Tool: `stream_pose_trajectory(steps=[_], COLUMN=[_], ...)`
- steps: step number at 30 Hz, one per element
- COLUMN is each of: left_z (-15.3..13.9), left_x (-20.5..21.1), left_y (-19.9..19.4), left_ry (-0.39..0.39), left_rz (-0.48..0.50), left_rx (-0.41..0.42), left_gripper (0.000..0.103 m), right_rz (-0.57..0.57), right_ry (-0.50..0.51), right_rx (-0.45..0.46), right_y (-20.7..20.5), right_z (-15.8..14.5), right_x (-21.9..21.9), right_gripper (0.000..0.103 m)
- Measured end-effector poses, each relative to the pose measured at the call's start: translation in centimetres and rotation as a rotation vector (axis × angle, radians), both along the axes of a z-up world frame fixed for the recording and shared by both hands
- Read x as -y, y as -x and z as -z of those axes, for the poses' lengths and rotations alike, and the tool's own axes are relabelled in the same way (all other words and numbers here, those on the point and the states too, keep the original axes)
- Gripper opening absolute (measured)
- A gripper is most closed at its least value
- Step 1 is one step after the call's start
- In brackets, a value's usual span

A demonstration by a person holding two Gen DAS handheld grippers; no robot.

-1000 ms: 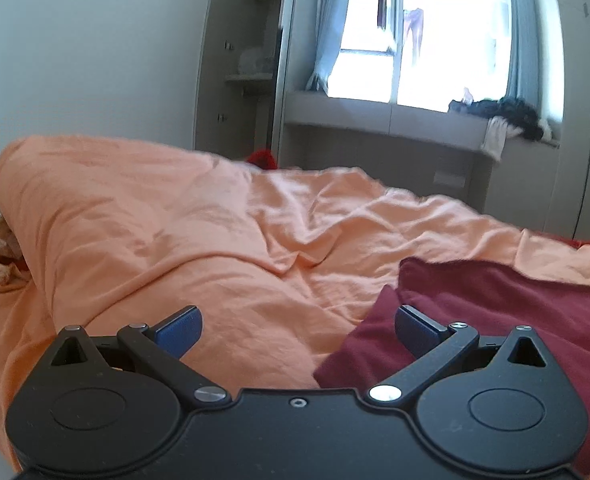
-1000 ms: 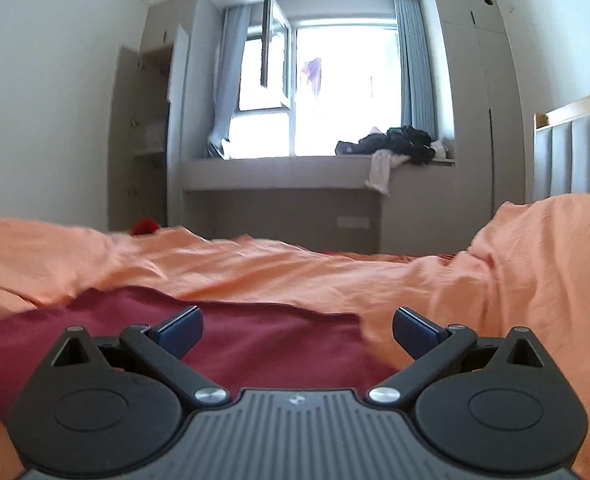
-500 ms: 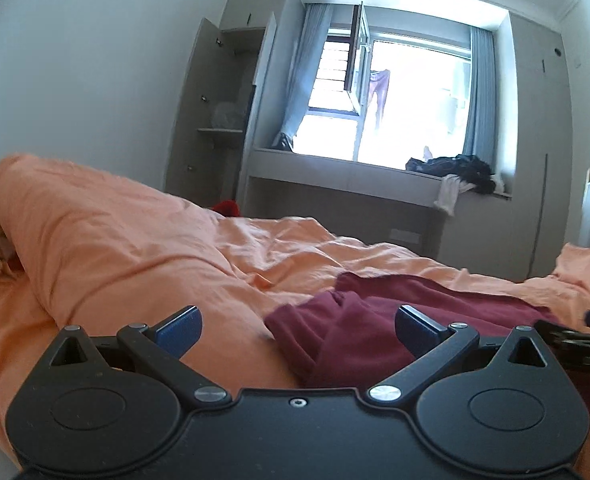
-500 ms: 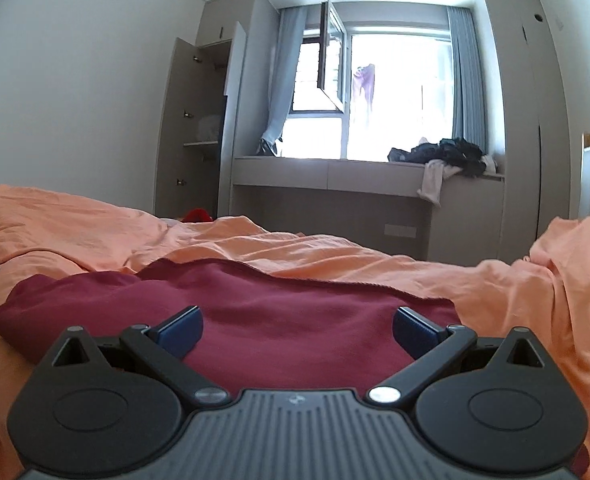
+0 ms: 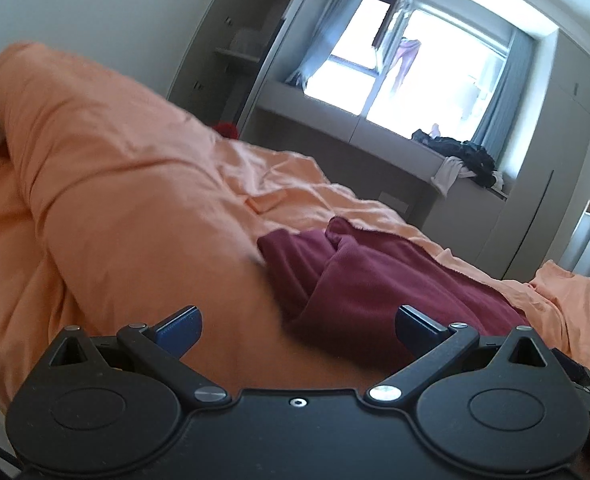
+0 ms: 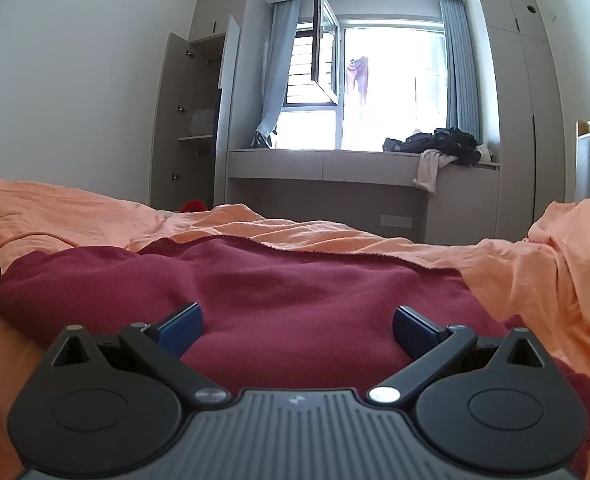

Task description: Fold small clothes

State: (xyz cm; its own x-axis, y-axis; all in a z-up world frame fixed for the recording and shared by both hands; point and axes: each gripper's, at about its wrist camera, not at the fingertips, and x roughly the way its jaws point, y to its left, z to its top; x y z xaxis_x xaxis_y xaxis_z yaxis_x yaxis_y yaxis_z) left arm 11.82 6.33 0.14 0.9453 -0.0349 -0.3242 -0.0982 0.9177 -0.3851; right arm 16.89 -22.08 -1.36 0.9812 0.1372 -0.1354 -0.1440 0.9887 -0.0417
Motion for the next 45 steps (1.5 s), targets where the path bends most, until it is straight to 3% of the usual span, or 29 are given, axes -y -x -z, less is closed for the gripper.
stream_pose_trajectory(steps=[7, 17, 23, 29, 34, 37, 40, 45], left_z=[0.6, 0.6, 0.9, 1.3, 1.0, 0.5, 0.4, 1.1], left_x=[-0.5, -0.1, 0.2, 1.9, 2.6, 2.9, 2.9, 3.6], left_y=[-0.6, -0.5, -0.1, -1.1, -5.4, -7.8, -9.3, -8.3], left_ry=[0.042, 0.026, 0.141, 0.188, 0.197, 0.146, 0.125, 0.069], left_rz=[-0.017, 0.008, 0.19, 0.333, 0.314, 0.254, 0.238, 0.201], left_rx=[-0.037, -0.035, 0.029, 0.05, -0.04, -0.083, -0.084, -0.025], left_gripper=[0.102, 0.102, 0.102, 0.103, 0.102, 0.102, 0.102, 0.102], right_rz=[0.008, 0.023, 0.029, 0.014, 0.018, 0.023, 0.025, 0.029], right_ry=[-0.011, -0.034, -0.03, -0.003, -0.035, -0.038, -0.041, -0.068], right_rx=[-0.006, -0.013, -0.011, -0.03, -0.039, -0.032, -0.03, -0.007], right_y=[0.0, 0.1, 0.1, -0.1, -0.1, 0.1, 0.1, 0.3], right_z=[0.2, 0.6, 0.7, 0.3, 0.5, 0.7, 0.8, 1.4], right_x=[0.1, 0.1, -0.1, 0.0, 0.1, 0.0, 0.0, 0.1], right_gripper=[0.103, 0.103, 0.103, 0.103, 0.103, 0.103, 0.103, 0.103])
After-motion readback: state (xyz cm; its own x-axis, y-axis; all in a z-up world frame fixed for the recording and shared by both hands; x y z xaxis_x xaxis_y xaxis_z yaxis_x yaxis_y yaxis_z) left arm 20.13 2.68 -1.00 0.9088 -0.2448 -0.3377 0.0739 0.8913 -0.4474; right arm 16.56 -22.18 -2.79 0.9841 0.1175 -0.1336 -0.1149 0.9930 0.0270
